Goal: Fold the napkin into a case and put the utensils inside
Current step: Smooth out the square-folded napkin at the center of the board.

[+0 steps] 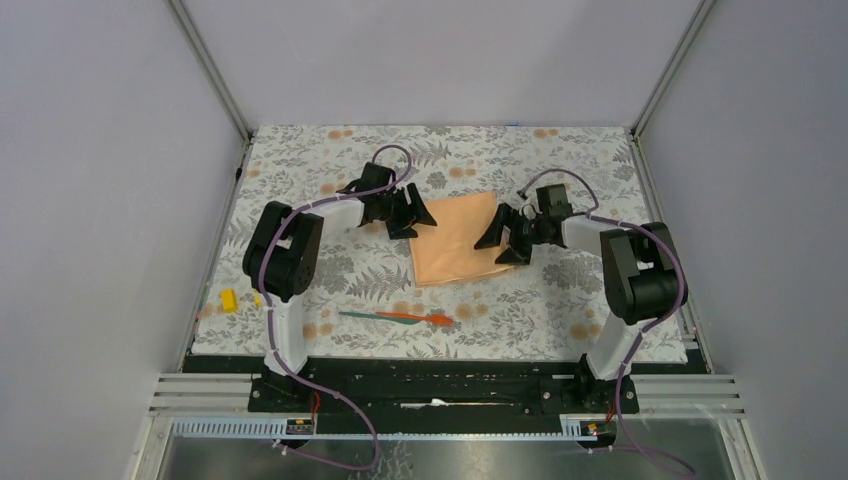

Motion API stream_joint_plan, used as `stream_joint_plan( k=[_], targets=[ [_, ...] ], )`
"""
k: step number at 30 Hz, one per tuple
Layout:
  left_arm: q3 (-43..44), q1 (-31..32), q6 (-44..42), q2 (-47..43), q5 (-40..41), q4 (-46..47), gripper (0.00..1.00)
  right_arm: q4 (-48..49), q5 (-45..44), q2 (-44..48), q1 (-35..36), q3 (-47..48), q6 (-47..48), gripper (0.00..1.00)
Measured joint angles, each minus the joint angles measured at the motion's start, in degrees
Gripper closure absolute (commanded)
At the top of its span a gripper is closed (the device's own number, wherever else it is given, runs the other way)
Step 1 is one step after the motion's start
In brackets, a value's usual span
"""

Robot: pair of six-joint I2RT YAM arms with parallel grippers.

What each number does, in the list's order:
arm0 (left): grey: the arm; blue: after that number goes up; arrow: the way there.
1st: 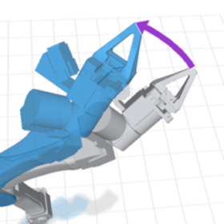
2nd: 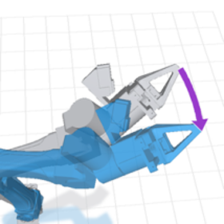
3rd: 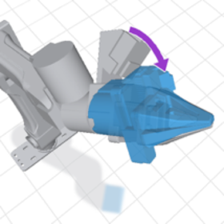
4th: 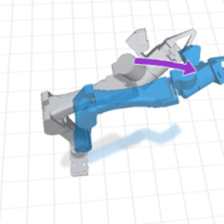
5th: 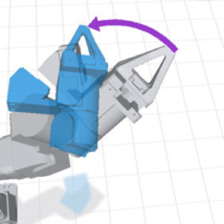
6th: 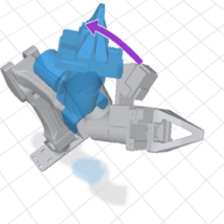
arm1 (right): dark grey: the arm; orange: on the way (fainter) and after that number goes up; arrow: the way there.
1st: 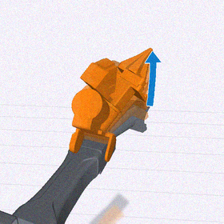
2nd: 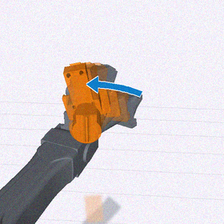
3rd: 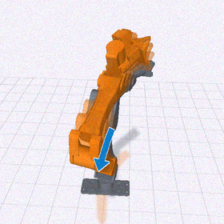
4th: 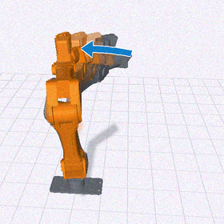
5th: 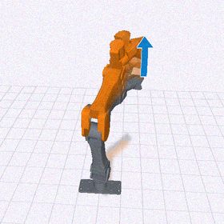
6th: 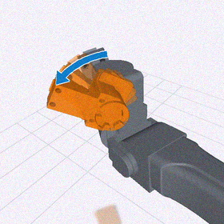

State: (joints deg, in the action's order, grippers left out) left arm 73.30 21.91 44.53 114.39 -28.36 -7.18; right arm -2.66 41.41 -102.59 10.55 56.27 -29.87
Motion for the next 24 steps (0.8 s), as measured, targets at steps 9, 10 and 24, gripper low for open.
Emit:
stream_joint_plan(
  k=[9,10,24],
  targets=[
    [2.0,-0.2,-3.8,1.7,3.1,-3.4,0.24,-0.1,-5.6,7.1,-0.2,-9.9,3.5,0.08],
    [2.1,-0.1,-4.1,1.5,3.1,-3.8,0.23,-0.9,-6.1,7.9,-0.2,-10.2,4.1,0.08],
    [-13.8,5.7,-1.9,-11.8,-3.1,1.8,0.22,-5.1,-6.8,10.6,-0.2,-8.8,5.8,0.08]
  ],
)
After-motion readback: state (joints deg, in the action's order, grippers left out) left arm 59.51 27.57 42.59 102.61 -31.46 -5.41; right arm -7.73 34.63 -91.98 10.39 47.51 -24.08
